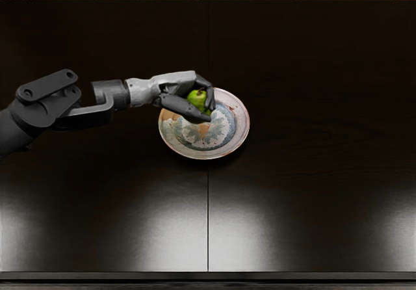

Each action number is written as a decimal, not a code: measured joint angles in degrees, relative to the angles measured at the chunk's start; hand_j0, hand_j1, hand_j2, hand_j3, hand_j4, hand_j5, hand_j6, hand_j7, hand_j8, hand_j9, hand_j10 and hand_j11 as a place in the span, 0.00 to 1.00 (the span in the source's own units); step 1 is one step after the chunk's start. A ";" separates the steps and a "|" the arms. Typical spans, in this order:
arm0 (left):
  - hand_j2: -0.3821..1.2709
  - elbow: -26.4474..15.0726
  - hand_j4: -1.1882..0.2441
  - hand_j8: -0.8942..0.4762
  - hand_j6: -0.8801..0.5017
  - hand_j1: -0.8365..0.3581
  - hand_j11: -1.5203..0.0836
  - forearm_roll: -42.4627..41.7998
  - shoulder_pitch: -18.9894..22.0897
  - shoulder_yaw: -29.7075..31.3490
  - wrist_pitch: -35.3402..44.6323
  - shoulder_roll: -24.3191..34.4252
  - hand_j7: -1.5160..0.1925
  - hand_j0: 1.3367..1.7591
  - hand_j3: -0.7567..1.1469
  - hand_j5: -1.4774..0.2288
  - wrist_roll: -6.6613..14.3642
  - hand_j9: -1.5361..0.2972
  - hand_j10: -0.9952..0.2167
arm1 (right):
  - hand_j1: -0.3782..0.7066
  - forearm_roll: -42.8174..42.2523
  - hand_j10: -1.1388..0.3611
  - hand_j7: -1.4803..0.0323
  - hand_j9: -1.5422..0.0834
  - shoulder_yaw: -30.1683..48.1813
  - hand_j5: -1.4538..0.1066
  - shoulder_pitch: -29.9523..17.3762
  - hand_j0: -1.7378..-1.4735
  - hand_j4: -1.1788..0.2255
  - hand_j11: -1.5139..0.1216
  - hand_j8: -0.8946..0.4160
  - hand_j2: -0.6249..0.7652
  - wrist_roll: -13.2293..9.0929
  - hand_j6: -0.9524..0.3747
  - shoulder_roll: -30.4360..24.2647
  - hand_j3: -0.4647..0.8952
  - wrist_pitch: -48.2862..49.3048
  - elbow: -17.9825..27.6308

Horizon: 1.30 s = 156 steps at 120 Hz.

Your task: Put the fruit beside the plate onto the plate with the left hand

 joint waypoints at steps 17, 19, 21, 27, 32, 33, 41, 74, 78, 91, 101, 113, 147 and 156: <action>0.32 2.14 0.23 0.45 0.22 0.33 0.19 1.17 0.09 0.42 -0.05 -2.34 0.20 0.70 0.40 0.19 0.00 0.18 0.62 | 0.05 0.00 0.74 0.96 0.93 0.00 0.91 0.00 0.30 0.82 0.91 0.66 0.45 0.00 0.70 0.00 0.34 0.00 0.02; 0.32 2.38 0.23 0.45 0.22 0.33 0.19 1.30 0.09 0.44 -0.06 -2.35 0.19 0.70 0.40 0.19 0.00 0.18 0.62 | 0.05 0.01 0.74 0.96 0.93 0.00 0.91 0.00 0.30 0.82 0.91 0.66 0.45 0.00 0.70 0.00 0.34 0.00 0.02; 0.32 2.59 0.23 0.45 0.22 0.33 0.19 1.40 0.09 0.46 -0.06 -2.36 0.19 0.70 0.40 0.19 0.00 0.18 0.61 | 0.05 0.02 0.74 0.96 0.93 0.00 0.91 0.00 0.30 0.82 0.91 0.66 0.45 0.00 0.70 0.00 0.34 0.00 0.02; 0.32 3.11 0.23 0.45 0.22 0.33 0.19 1.64 0.09 0.51 -0.08 -2.42 0.20 0.70 0.40 0.19 -0.01 0.18 0.61 | 0.05 0.02 0.74 0.96 0.93 0.00 0.91 0.00 0.30 0.82 0.91 0.66 0.45 0.00 0.70 0.00 0.34 0.00 0.02; 0.32 3.41 0.23 0.45 0.22 0.33 0.19 1.74 0.09 0.53 -0.09 -2.45 0.20 0.70 0.40 0.20 -0.01 0.18 0.61 | 0.05 0.01 0.74 0.96 0.93 0.00 0.91 0.00 0.30 0.82 0.91 0.66 0.45 0.00 0.70 0.00 0.34 0.00 0.01; 0.32 3.46 0.23 0.45 0.22 0.33 0.19 1.75 0.09 0.54 -0.09 -2.45 0.20 0.70 0.40 0.20 -0.01 0.18 0.61 | 0.05 0.01 0.74 0.96 0.93 0.00 0.91 0.00 0.30 0.82 0.91 0.66 0.45 0.00 0.70 0.00 0.34 0.00 0.01; 0.32 3.73 0.24 0.44 0.21 0.33 0.20 1.80 0.09 0.55 -0.07 -2.51 0.21 0.71 0.40 0.21 -0.01 0.19 0.61 | 0.05 0.01 0.74 0.96 0.93 0.00 0.91 0.00 0.30 0.82 0.91 0.66 0.45 0.00 0.70 0.00 0.34 0.00 0.02; 0.31 4.13 0.40 0.34 0.25 0.43 0.43 0.66 0.01 0.13 -0.31 -4.28 0.41 0.74 0.40 0.40 -0.01 0.39 0.51 | 0.05 0.01 0.74 0.96 0.93 0.00 0.91 0.00 0.30 0.82 0.91 0.66 0.45 0.00 0.70 0.00 0.34 0.00 0.00; 0.31 4.17 0.43 0.35 0.27 0.46 0.46 0.41 0.01 0.07 -0.33 -4.38 0.44 0.74 0.40 0.43 0.00 0.42 0.51 | 0.05 0.01 0.74 0.96 0.93 0.00 0.91 0.00 0.30 0.82 0.91 0.66 0.45 0.00 0.70 0.00 0.34 0.00 0.01; 0.29 4.24 0.52 0.40 0.34 0.57 0.58 -0.77 0.07 0.02 -0.21 -4.45 0.55 0.75 0.40 0.53 0.00 0.51 0.55 | 0.05 0.01 0.74 0.96 0.93 0.00 0.91 0.00 0.30 0.82 0.91 0.66 0.45 0.00 0.70 0.00 0.34 0.00 0.01; 0.28 4.19 0.58 0.44 0.40 0.66 0.65 -1.38 0.09 0.04 0.38 -4.70 0.62 0.75 0.40 0.60 0.00 0.58 0.59 | 0.05 0.02 0.74 0.96 0.93 0.00 0.91 0.00 0.30 0.82 0.91 0.66 0.45 0.00 0.70 0.00 0.34 0.00 0.01; 0.26 4.15 0.66 0.51 0.48 0.77 0.75 -2.90 0.09 0.06 0.64 -4.83 0.71 0.76 0.40 0.69 0.00 0.67 0.66 | 0.05 0.01 0.74 0.96 0.93 0.00 0.91 0.00 0.30 0.82 0.91 0.66 0.45 0.00 0.70 0.00 0.34 0.00 0.02; 0.24 2.18 0.79 0.61 0.59 0.94 0.90 -9.80 -0.39 -0.24 -0.26 -1.57 0.84 0.76 0.40 0.82 0.00 0.80 0.78 | 0.05 0.00 0.74 0.96 0.93 0.00 0.91 0.00 0.30 0.82 0.91 0.66 0.45 0.00 0.70 0.00 0.34 0.00 0.01; 0.24 -0.59 0.80 0.63 0.61 0.95 0.91 -11.48 -0.35 -0.16 -0.32 1.71 0.86 0.76 0.40 0.83 0.00 0.81 0.79 | 0.05 0.00 0.74 0.96 0.93 0.00 0.91 0.00 0.30 0.82 0.91 0.66 0.45 0.00 0.70 0.00 0.34 0.00 0.01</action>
